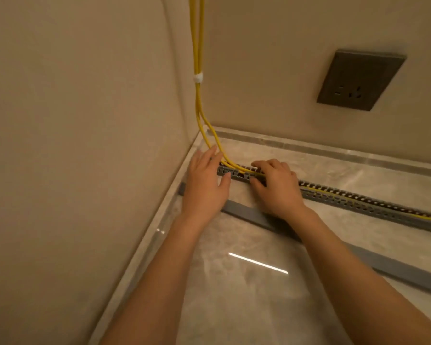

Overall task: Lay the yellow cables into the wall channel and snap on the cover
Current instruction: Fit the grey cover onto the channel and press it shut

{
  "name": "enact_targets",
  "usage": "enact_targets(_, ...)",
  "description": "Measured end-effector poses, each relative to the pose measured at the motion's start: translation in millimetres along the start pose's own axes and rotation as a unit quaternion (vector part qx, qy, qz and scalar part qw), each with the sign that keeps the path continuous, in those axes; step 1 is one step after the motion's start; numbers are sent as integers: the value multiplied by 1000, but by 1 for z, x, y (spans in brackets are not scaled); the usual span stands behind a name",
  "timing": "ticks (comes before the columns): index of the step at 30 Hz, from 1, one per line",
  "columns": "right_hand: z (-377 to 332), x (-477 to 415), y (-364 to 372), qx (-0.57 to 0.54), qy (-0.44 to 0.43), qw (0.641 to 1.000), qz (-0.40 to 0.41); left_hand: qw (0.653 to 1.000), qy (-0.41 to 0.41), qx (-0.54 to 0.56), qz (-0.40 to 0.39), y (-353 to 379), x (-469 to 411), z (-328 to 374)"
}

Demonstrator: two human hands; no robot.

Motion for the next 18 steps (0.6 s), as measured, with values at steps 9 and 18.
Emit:
enact_targets(9, 5, 0, -5, -38, 20, 998, 44, 969, 174, -174, -29, 16, -53, -9)
enact_targets(18, 8, 1, -6, -44, 20, 998, 48, 961, 186, -203, -2, 12, -50, -24)
Point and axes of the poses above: each hand's wrist, its own x-axis away from the middle knuckle, its own y-axis out of the palm, z = x × y, the point moved 5 cm from there along -x, towards the middle knuckle, and after that the axes turned 3 degrees about z, right-handed, at the moved point
